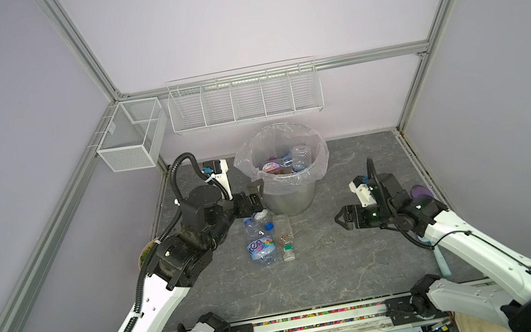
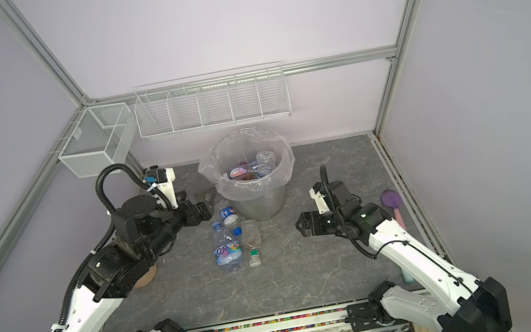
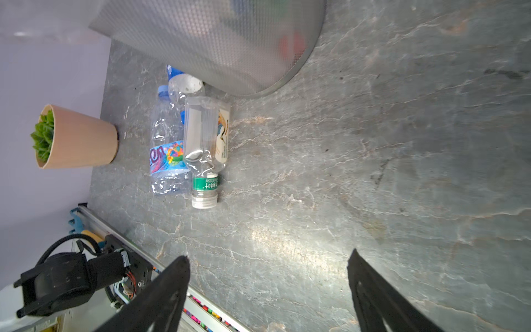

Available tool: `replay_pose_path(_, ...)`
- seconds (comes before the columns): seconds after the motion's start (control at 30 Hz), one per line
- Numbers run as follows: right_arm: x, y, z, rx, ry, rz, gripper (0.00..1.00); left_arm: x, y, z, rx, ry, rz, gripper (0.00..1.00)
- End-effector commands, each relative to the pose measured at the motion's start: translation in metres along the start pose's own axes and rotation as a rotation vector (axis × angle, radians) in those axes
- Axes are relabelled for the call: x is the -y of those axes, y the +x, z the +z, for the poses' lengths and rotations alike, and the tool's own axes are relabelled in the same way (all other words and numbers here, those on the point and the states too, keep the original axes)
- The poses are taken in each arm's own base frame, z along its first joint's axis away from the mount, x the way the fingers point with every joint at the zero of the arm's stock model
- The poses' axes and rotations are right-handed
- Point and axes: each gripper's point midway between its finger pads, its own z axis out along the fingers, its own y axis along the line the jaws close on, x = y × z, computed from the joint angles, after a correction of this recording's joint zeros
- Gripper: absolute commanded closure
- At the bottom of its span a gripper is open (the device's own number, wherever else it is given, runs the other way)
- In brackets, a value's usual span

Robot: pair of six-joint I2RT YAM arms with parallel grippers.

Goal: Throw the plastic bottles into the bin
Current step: 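Lower the right gripper to the green-capped bottle while the left withdraws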

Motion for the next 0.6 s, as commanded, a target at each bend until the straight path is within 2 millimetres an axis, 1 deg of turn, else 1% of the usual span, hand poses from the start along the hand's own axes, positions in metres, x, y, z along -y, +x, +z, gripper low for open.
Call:
replay_pose_path(0.0,-0.011,0.004,0.018,-0.007,-0.011,-0.002,0.11,-0.012,0.009,-0.009,0.003,-0.036,-0.045,0.01)
replay_pose_path(0.17,-0.024,0.016,0.041,-0.045,0.007,-0.039,0.1,-0.024,0.027,-0.015,-0.012,-0.055,-0.077,0.01)
replay_pose_path(0.27,-0.033,0.025,0.056,-0.066,0.016,-0.059,0.08,-0.029,0.035,-0.018,-0.019,-0.066,-0.093,0.01)
replay_pose_path(0.5,-0.061,0.044,0.088,-0.12,0.037,-0.13,0.0,-0.039,0.043,-0.027,-0.02,-0.092,-0.106,0.01)
replay_pose_path(0.57,-0.068,0.051,0.1,-0.148,0.045,-0.15,0.02,-0.041,0.041,-0.036,-0.002,-0.087,-0.117,0.01)
